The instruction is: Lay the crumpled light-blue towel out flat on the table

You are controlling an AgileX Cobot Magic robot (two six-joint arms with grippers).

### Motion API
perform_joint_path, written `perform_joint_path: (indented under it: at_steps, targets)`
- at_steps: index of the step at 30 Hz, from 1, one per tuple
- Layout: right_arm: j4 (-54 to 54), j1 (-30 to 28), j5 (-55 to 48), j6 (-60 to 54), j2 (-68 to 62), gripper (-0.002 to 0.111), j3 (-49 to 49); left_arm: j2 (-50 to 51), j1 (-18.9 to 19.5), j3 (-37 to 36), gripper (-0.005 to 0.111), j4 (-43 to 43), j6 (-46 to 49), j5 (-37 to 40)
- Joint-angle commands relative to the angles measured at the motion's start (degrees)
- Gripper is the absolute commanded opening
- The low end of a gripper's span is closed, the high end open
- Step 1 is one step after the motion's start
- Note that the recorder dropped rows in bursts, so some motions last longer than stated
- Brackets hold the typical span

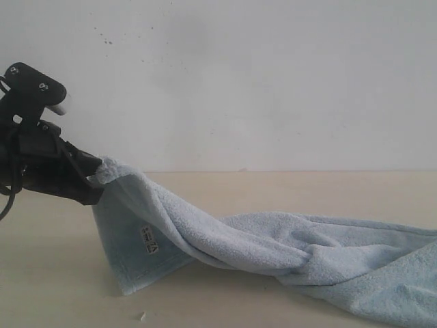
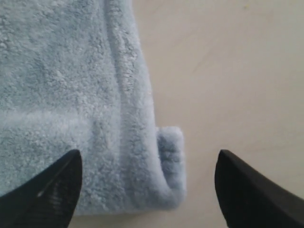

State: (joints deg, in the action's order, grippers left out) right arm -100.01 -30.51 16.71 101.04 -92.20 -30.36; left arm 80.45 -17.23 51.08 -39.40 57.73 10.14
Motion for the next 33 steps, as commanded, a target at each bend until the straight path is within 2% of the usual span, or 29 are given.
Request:
perform_joint_path:
  at_steps: [1,5,7,15,18,21,23,26,30,33]
  targets:
    - [0.07,-0.29,3.42,-0.79,-2.82,0.073,-1.62,0.01,0.07,-0.03,0.004,-0.56,-0.71,-0.29]
    - [0.07,-0.29,3.41,-0.79,-4.39,0.072,-1.74,0.01,0.07,-0.03,0.004,-0.56,-0.71,-0.29]
    - [0.07,-0.29,3.8,-0.79,-4.49,0.065,-1.74,0.01,0.07,-0.03,0.004,-0.56,-0.71,-0.69]
    - [0.07,-0.29,8.64,-3.56,-4.49,0.001,-2.1,0.01,0.07,-0.03,0.004,-0.56,-0.71,-0.69]
    - [0.1,-0.29,18.05,-3.46,-4.49,0.0,-4.73,0.01,0.07,-0.03,0.004,-0.56,-0.71,-1.1]
    - [5.39,-0.29,32.52,-3.46,-4.49,0.0,-9.16,0.01,0.07,-0.03,0.004,-0.56,-0.71,-1.32]
    - [10.58,-0.29,42.79,-3.46,-4.49,0.0,-12.49,0.01,0.07,-0.03,0.004,-0.56,-0.71,-1.32]
    - [21.26,-0.29,53.01,-2.38,-4.49,0.0,-17.19,0.01,0.07,-0.03,0.004,0.38,-0.58,-2.24]
    - [40.09,-0.29,53.25,3.95,-3.91,0.0,-22.99,0.01,0.07,-0.03,0.004,1.12,2.09,-4.22]
    - [48.59,-0.29,53.25,4.87,-3.66,0.0,-27.23,0.01,0.07,-0.03,0.004,1.12,2.29,-5.56]
